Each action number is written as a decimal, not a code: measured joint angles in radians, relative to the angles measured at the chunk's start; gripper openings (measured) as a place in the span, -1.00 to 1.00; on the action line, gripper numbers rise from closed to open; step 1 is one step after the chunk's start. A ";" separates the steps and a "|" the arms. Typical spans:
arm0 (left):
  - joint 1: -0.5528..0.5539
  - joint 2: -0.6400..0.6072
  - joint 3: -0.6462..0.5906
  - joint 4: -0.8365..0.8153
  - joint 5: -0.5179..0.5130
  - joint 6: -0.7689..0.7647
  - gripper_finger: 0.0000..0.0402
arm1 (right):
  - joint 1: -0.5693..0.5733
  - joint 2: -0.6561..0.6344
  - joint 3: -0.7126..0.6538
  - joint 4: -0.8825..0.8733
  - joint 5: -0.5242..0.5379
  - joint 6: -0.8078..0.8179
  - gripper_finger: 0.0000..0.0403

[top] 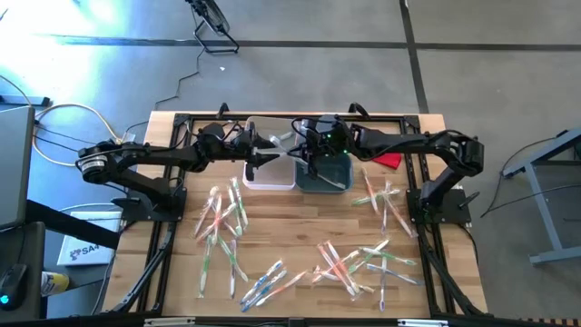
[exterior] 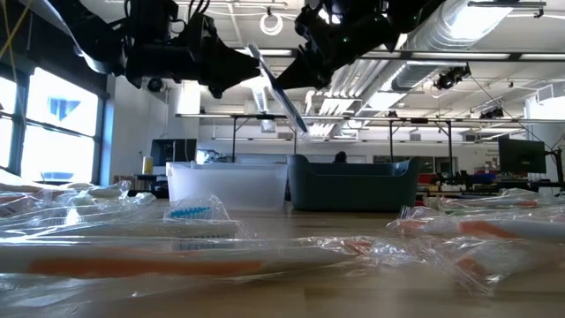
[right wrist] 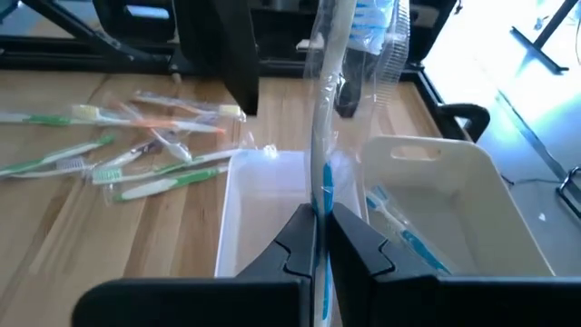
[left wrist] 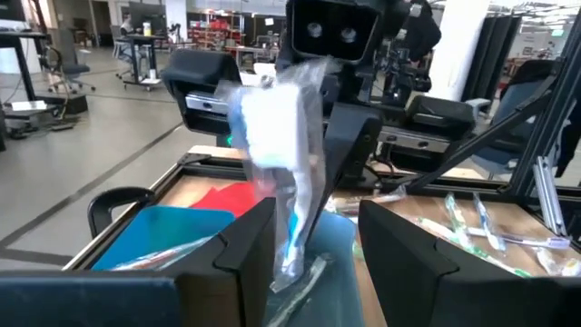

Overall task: Pick & Place Toothbrushes
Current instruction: Put the blue toothbrush into the white bin

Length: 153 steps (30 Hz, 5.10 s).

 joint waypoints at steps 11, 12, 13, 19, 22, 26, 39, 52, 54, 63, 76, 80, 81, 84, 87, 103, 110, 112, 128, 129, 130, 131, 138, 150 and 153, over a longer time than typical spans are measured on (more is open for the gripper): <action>-0.089 0.000 0.000 0.042 -0.165 0.037 -0.22 | 0.005 0.000 0.000 0.030 0.000 0.014 -0.96; -0.093 0.000 0.000 0.047 -0.177 0.045 -0.22 | 0.007 0.000 0.000 0.029 0.000 0.013 -0.96; -0.093 0.000 0.000 0.047 -0.182 0.052 -0.22 | 0.011 0.000 0.000 0.028 0.001 0.008 -0.96; -0.092 0.000 0.000 0.047 -0.184 0.029 -0.22 | 0.030 0.000 0.000 0.024 0.006 -0.006 -0.96; -0.092 0.000 0.000 0.048 -0.184 0.026 -0.22 | 0.033 0.000 0.000 0.024 0.006 -0.008 -0.96; -0.092 0.000 0.000 0.049 -0.184 0.026 -0.22 | 0.033 0.000 0.000 0.024 0.005 -0.008 -0.96; -0.092 0.000 0.000 0.047 -0.188 0.026 -0.54 | 0.033 0.000 0.000 0.024 0.002 -0.009 -0.96; -0.092 0.000 0.000 0.046 -0.183 0.022 -0.89 | 0.032 0.000 0.000 0.024 0.006 -0.012 -0.96; -0.092 0.000 0.000 0.046 -0.183 0.022 -0.94 | 0.032 0.000 0.000 0.024 0.006 -0.012 -0.96; -0.092 0.000 0.000 0.046 -0.183 0.023 -0.95 | 0.032 0.000 0.000 0.023 0.006 -0.027 -0.94; -0.091 0.000 0.000 0.045 -0.193 0.034 -0.95 | 0.034 0.000 0.000 0.022 -0.004 -0.022 -0.19; -0.091 0.000 0.000 0.042 -0.203 0.041 -0.95 | 0.034 -0.007 0.000 0.002 -0.004 -0.012 0.08; -0.091 0.000 0.000 0.042 -0.203 0.051 -0.95 | 0.034 -0.012 0.000 -0.011 -0.005 0.001 0.14; -0.090 0.000 0.000 0.041 -0.203 0.057 -0.95 | 0.033 -0.043 0.000 -0.054 -0.003 0.023 0.27; -0.076 0.000 0.000 0.042 -0.202 0.064 -0.95 | 0.033 -0.086 0.000 -0.114 0.000 0.022 0.36; 0.203 0.000 0.044 -0.092 -0.134 0.052 -0.95 | 0.030 -0.219 0.000 -0.429 0.003 0.067 0.27; 0.256 0.003 0.220 -0.486 -0.200 0.236 -0.95 | 0.033 -0.212 0.000 -0.556 0.003 0.112 0.22; 0.256 0.003 0.245 -0.541 -0.264 0.315 -0.95 | 0.033 -0.212 0.000 -0.590 0.003 0.135 0.20; 0.256 0.131 0.246 -0.670 -0.286 0.525 -0.95 | 0.033 -0.212 0.000 -0.604 0.000 0.161 0.15; 0.254 0.153 0.246 -0.658 -0.286 0.525 -0.95 | 0.033 -0.212 0.000 -0.604 0.000 0.161 0.15; 0.253 0.175 0.245 -0.635 -0.289 0.525 -0.95 | 0.033 -0.212 0.000 -0.604 0.000 0.161 0.15; 0.249 0.195 0.246 -0.610 -0.301 0.525 -0.95 | 0.033 -0.212 0.000 -0.604 0.000 0.161 0.15; 0.228 0.260 0.246 -0.568 -0.353 0.552 -0.95 | 0.033 -0.212 0.000 -0.604 0.000 0.161 0.15; 0.212 0.260 0.244 -0.579 -0.338 0.554 -0.64 | 0.033 -0.212 0.000 -0.604 0.002 0.154 0.15; 0.188 0.260 0.244 -0.579 -0.337 0.554 -0.45 | 0.033 -0.212 0.000 -0.604 0.002 0.154 0.15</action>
